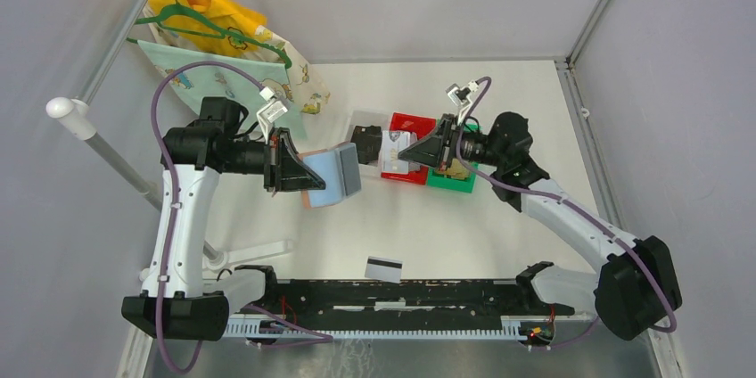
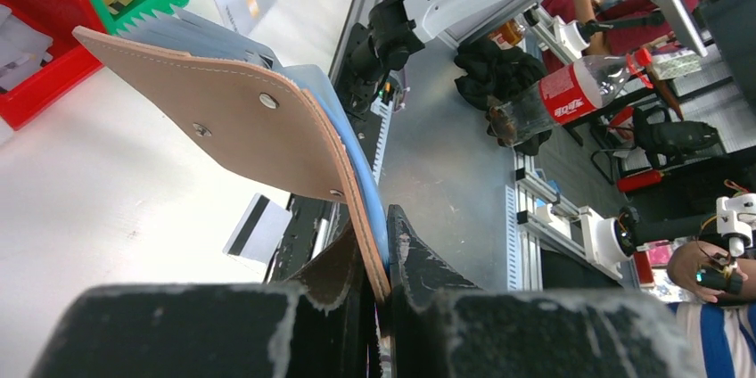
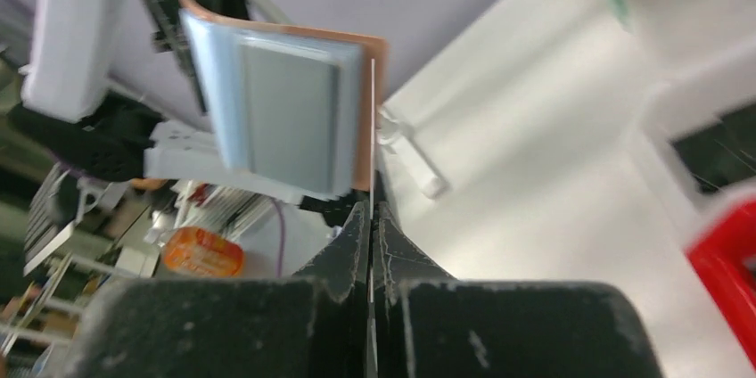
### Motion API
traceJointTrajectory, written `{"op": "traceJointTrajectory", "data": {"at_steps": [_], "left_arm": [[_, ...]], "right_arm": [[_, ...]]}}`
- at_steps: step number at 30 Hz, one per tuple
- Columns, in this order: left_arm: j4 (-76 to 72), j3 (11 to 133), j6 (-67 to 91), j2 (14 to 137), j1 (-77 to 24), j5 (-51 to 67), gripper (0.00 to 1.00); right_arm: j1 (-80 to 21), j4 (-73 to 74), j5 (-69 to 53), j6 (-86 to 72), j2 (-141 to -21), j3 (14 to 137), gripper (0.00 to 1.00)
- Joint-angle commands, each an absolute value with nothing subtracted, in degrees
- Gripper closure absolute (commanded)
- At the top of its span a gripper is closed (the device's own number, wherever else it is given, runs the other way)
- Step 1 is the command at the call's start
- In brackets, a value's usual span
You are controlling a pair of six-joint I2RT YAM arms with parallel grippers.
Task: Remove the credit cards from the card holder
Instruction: Remove the credit card from the card holder, then place the credit card in the storage box.
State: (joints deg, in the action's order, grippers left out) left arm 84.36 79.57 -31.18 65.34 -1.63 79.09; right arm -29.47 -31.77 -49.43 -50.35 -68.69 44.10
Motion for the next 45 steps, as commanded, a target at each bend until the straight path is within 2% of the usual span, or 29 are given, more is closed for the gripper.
{"op": "traceJointTrajectory", "data": {"at_steps": [1, 9, 18, 27, 38, 40, 42, 45], "left_arm": [[83.9, 82.9, -31.9, 63.8, -1.4, 80.0, 0.98], [83.9, 83.8, -32.5, 63.3, -1.4, 80.1, 0.98], [83.9, 84.3, -33.1, 62.8, -1.4, 80.5, 0.98], [83.9, 84.2, -33.7, 62.7, -1.4, 81.3, 0.98], [83.8, 84.4, -33.9, 61.6, -1.4, 81.1, 0.98], [83.9, 84.5, -33.9, 61.4, -1.4, 81.3, 0.98], [83.9, 84.5, -33.8, 61.3, -1.4, 81.5, 0.98], [83.8, 84.6, -33.7, 61.1, -1.4, 81.5, 0.98]], "right_arm": [[-24.8, -13.4, -44.8, -38.2, -67.4, 46.7, 1.00], [-23.0, 1.1, -29.9, -29.9, -80.9, 54.6, 1.00], [-23.0, 5.3, -16.9, -31.3, -95.8, 64.3, 1.00], [-27.0, 7.5, -10.1, -33.9, -103.3, 70.9, 1.00], [-29.6, 9.3, -5.1, -36.5, -106.1, 73.2, 1.00], [-29.7, 10.3, -3.7, -35.9, -106.1, 73.9, 0.98], [-29.9, 11.2, -2.9, -35.0, -106.1, 74.6, 0.91], [-30.4, 12.6, -2.4, -33.9, -105.9, 75.7, 0.73]]}}
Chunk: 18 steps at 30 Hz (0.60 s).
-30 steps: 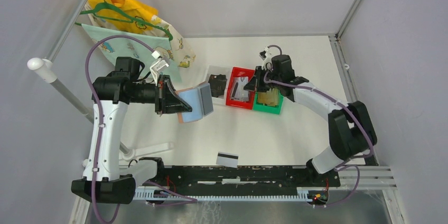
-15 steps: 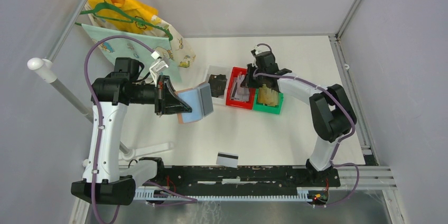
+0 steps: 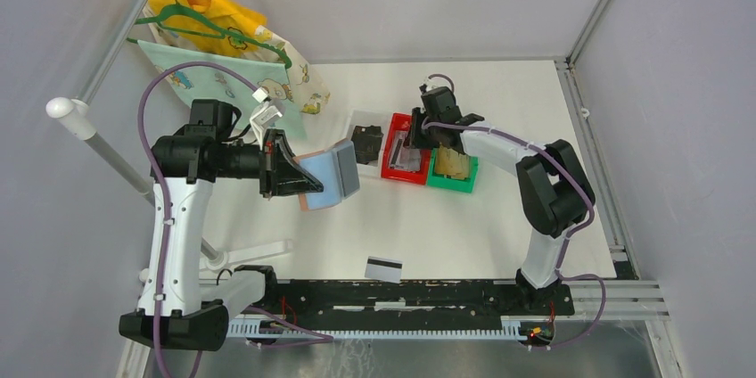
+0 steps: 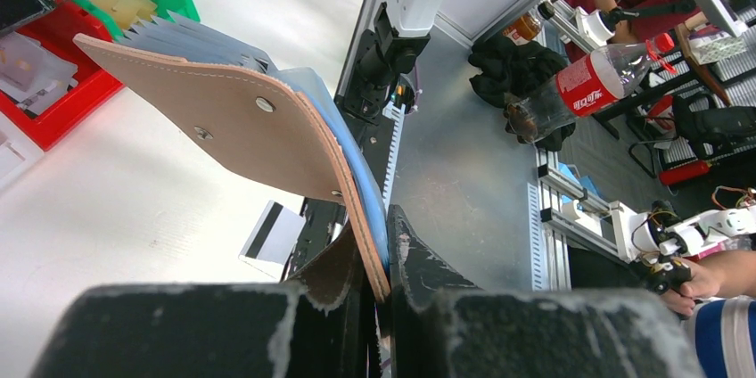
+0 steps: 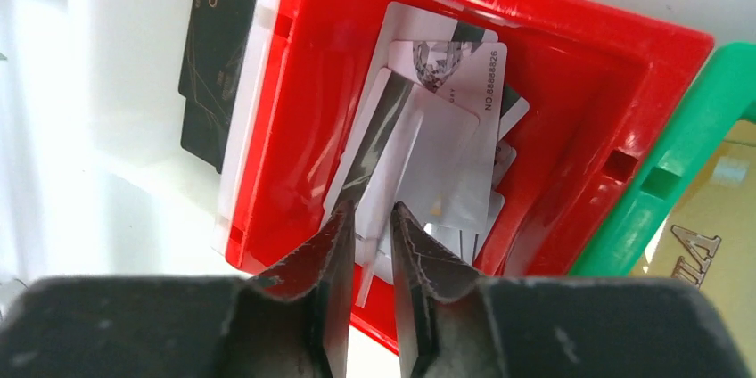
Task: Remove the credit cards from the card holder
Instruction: Place the credit card in the storage box.
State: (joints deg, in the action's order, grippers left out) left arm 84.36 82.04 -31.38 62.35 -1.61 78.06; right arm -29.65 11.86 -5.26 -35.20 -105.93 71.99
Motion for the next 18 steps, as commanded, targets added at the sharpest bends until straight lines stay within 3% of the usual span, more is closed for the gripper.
{"op": "traceJointTrajectory", "data": {"at_steps": [1, 10, 13, 16, 18], "left_arm": [[83.8, 84.6, -33.8, 61.0, -1.4, 81.5, 0.98], [83.8, 84.6, -34.0, 61.0, -1.4, 81.6, 0.98], [83.7, 84.9, -33.9, 61.0, -1.4, 81.8, 0.98], [83.5, 85.4, -33.9, 61.0, -1.4, 82.0, 0.98], [82.9, 85.7, -33.5, 60.8, -1.4, 82.4, 0.98]], "right_arm": [[-30.3, 12.7, -2.4, -33.6, -105.4, 75.6, 0.69], [-31.4, 14.4, -0.4, -31.3, -96.3, 76.5, 0.30], [-31.7, 15.8, -0.8, -30.1, -92.0, 77.0, 0.23], [-32.0, 13.2, -5.6, -30.0, -85.4, 73.2, 0.16], [-32.1, 6.1, -12.5, -31.7, -78.9, 67.1, 0.03]]}}
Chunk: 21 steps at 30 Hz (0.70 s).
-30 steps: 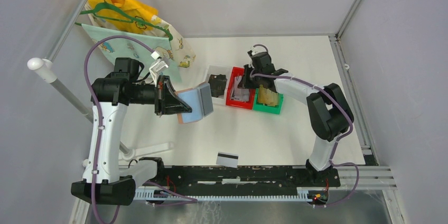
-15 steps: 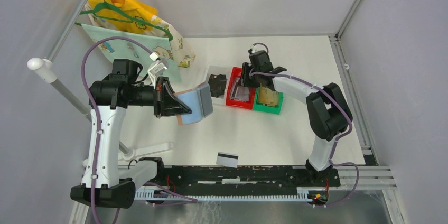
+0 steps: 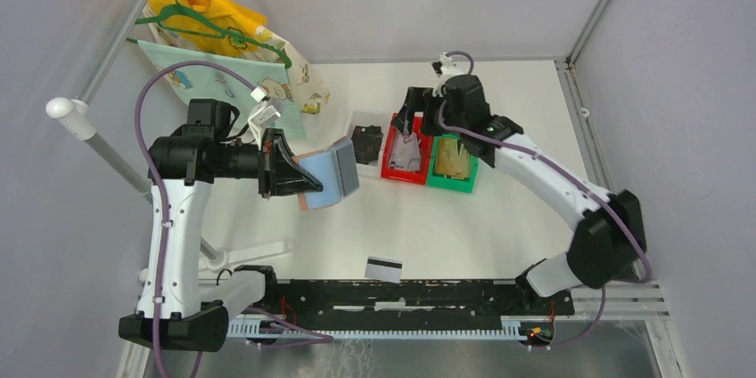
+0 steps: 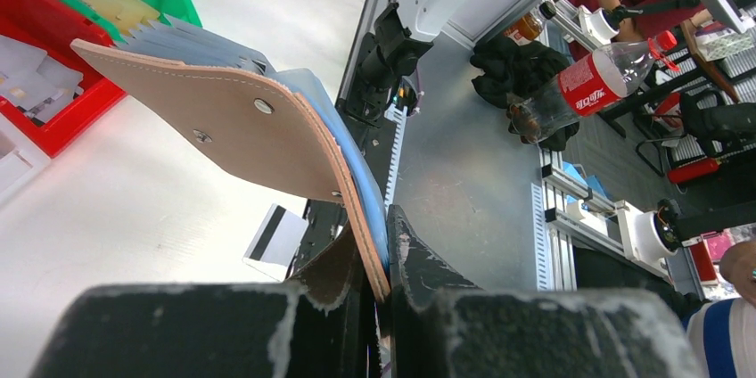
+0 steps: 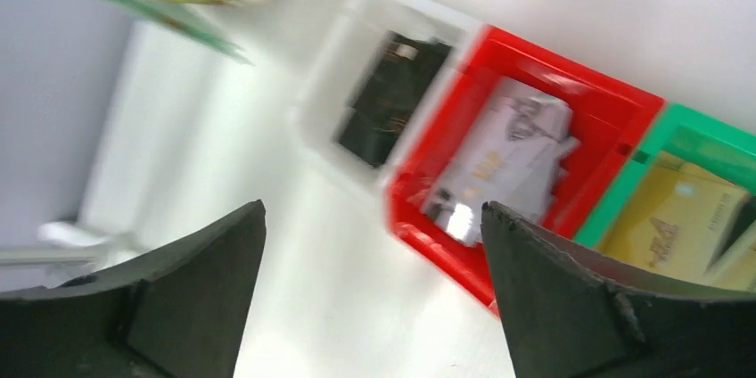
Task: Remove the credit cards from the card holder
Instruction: Place the credit card in the storage box, then remove the credit card from the card holder.
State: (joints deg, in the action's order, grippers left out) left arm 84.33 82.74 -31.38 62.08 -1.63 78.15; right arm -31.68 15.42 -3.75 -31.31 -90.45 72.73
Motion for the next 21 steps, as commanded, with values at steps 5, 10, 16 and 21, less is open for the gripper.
{"op": "traceJointTrajectory", "data": {"at_steps": [5, 10, 16, 21], "left_arm": [[80.9, 86.5, -31.9, 60.6, -1.4, 83.9, 0.98], [79.8, 86.7, -31.4, 59.5, -1.5, 86.1, 0.98], [74.7, 86.3, -30.6, 55.9, -2.0, 87.2, 0.98], [64.8, 84.3, -24.0, 52.2, -2.6, 84.7, 0.98]], "right_arm": [[-32.8, -21.5, -35.0, -43.6, -69.0, 51.1, 0.02], [-37.4, -46.0, -42.0, -56.4, -67.4, 42.6, 0.02], [-41.8, -41.7, -39.2, -52.8, -69.5, 45.9, 0.02], [-44.9, -50.6, -40.8, -56.7, -72.3, 46.2, 0.02]]}}
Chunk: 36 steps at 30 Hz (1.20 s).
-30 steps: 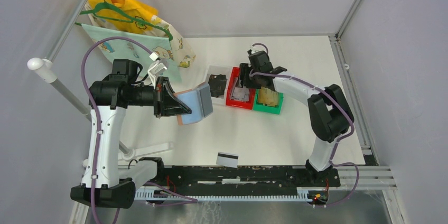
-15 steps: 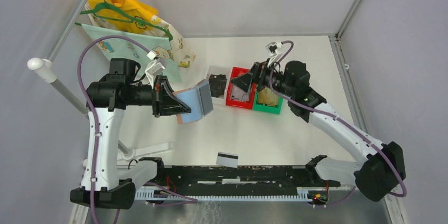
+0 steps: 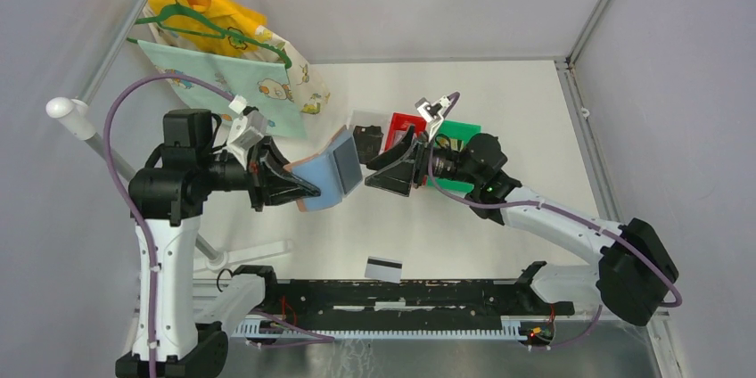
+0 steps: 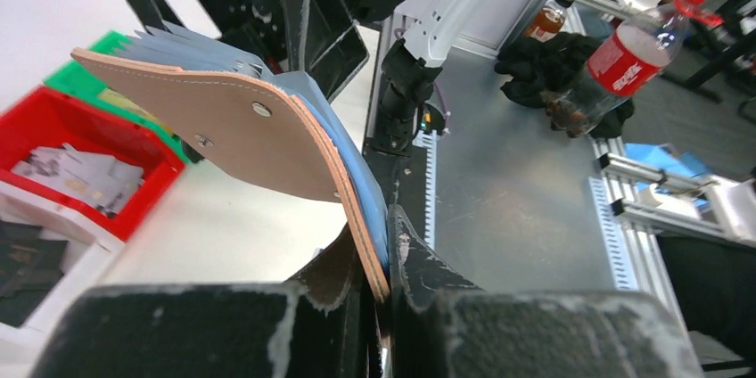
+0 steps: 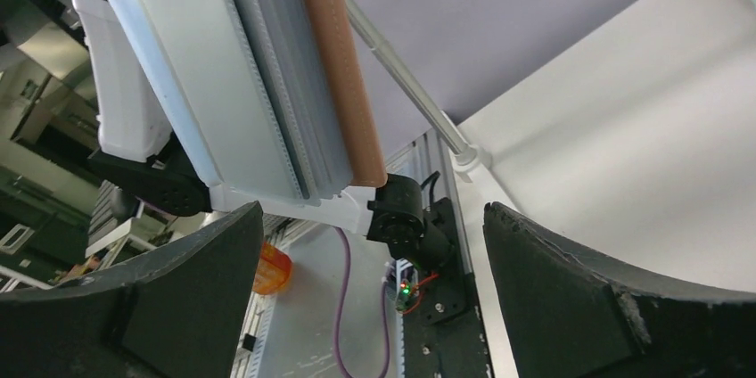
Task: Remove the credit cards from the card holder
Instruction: Remove the credit card from the card holder.
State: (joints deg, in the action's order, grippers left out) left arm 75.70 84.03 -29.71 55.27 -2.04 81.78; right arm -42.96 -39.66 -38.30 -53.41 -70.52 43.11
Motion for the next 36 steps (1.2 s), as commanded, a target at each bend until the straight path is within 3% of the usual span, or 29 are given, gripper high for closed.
{"op": "traceJointTrajectory", "data": {"at_steps": [1, 5, 15, 18, 23, 26, 30, 36], "left_arm": [[63.7, 84.1, -23.3, 51.8, -2.7, 83.8, 0.98], [64.5, 85.6, -22.5, 52.1, -3.0, 77.7, 0.98], [84.0, 94.0, -36.5, 56.5, -3.3, 60.0, 0.98], [83.8, 94.0, -37.5, 55.9, -3.3, 58.4, 0.98], [80.9, 93.8, -35.2, 56.3, -3.3, 59.1, 0.98], [81.1, 94.4, -36.1, 56.7, -3.3, 60.7, 0.98], [83.9, 96.2, -42.0, 56.2, -3.4, 63.3, 0.98], [83.9, 96.0, -46.1, 53.8, -3.3, 66.6, 0.98]], "right_arm": [[-45.3, -51.4, -40.4, -57.0, -73.1, 46.7, 0.02], [-45.7, -61.5, -39.8, -61.6, -76.7, 47.4, 0.02], [-45.9, -84.8, -40.6, -74.2, -88.1, 54.4, 0.02], [-45.9, -85.9, -41.6, -74.6, -86.4, 52.6, 0.10], [-45.9, -80.3, -41.2, -68.4, -77.9, 45.5, 0.16], [-46.0, -67.7, -39.5, -58.3, -71.3, 42.2, 0.16], [-46.0, -43.9, -32.0, -42.2, -64.6, 41.9, 0.02], [-46.1, -39.2, -28.2, -35.7, -66.5, 44.7, 0.02]]}}
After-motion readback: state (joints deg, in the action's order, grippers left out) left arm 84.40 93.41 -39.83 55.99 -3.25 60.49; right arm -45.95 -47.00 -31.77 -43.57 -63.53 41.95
